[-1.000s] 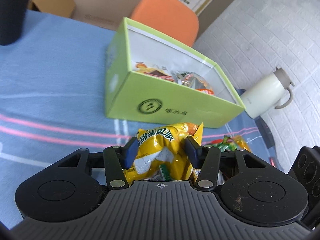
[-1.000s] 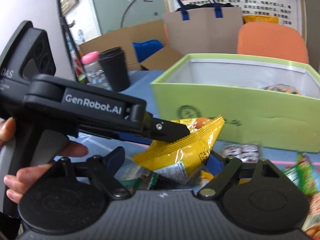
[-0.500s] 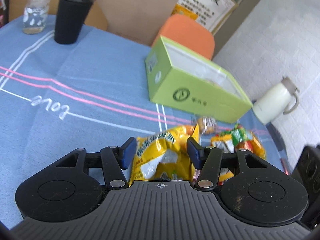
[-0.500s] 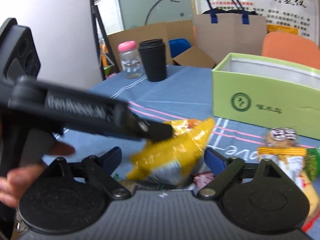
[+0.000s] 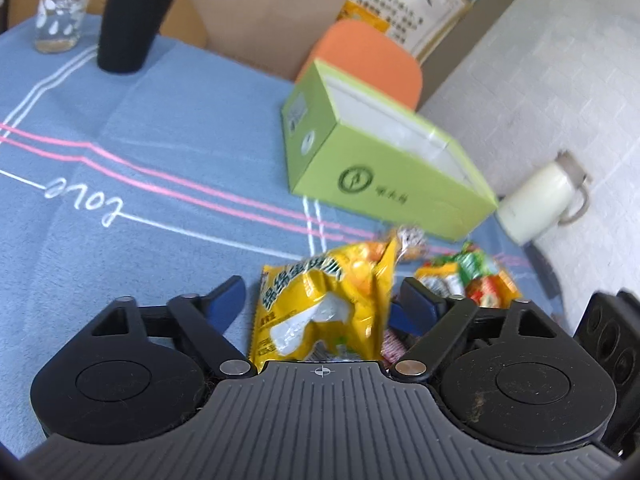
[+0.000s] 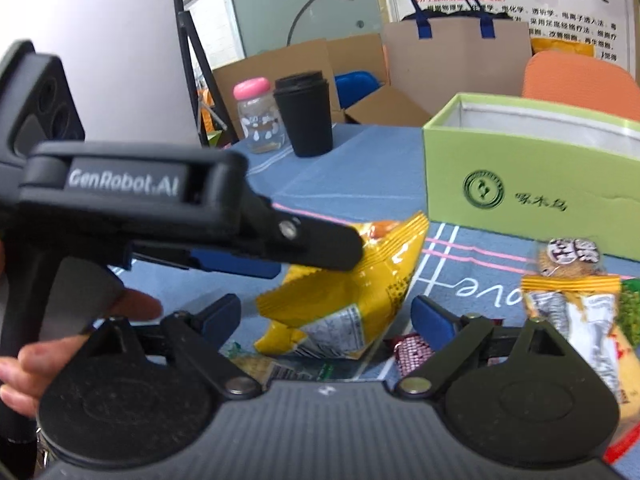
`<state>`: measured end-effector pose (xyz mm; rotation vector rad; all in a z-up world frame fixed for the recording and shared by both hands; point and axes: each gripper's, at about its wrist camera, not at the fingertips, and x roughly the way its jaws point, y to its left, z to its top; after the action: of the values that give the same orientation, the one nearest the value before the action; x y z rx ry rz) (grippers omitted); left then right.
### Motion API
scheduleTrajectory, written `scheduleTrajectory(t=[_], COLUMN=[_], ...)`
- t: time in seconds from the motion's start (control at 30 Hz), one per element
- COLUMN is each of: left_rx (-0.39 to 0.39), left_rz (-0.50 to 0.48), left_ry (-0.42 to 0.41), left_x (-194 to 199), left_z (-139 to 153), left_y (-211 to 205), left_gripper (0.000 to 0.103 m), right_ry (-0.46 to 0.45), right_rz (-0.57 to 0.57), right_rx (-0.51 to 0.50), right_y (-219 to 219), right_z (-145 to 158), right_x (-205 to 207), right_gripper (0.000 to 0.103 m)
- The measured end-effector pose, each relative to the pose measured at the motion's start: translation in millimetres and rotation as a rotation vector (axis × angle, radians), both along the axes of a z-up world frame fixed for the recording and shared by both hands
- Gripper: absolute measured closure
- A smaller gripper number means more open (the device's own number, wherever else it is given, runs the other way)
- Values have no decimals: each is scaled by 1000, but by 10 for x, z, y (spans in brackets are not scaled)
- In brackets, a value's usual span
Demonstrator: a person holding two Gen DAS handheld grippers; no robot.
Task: Organize snacks
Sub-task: 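Carry the yellow chip bag with the left gripper and release it into the box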
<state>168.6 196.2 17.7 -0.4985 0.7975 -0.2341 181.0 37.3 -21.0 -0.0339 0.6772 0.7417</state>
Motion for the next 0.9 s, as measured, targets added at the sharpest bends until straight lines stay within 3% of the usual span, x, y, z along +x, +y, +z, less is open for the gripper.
scheduleTrajectory(t=[0.03, 0.13, 0.3, 0.5, 0.67, 0.83, 0.9], left_rx=[-23, -59, -55, -18, 34, 78, 135], left_rz=[-14, -3, -29, -83, -75, -45, -2], left_ry=[22, 7, -85, -188, -200, -143, -135], left_x=[32, 22, 86, 643, 1371, 1934, 2068], left_z=[-58, -20, 339, 868, 1068, 913, 862], left_y=[-8, 2, -133, -388, -510, -506, -504], left_gripper=[55, 63, 62, 61, 61, 60, 51], right_ry=[8, -25, -124, -224, -178, -114, -110], right_rz=[-2, 4, -26, -65, -73, -78, -89], right_rx=[-9, 4, 30, 28, 43, -4, -29], right_y=[17, -24, -176, -400, -515, -418, -406], right_z=[-12, 59, 412, 894, 1054, 846, 775], right_x=[27, 14, 47, 568, 1350, 1912, 2041], right_gripper=[36, 36, 36, 35, 35, 32, 26])
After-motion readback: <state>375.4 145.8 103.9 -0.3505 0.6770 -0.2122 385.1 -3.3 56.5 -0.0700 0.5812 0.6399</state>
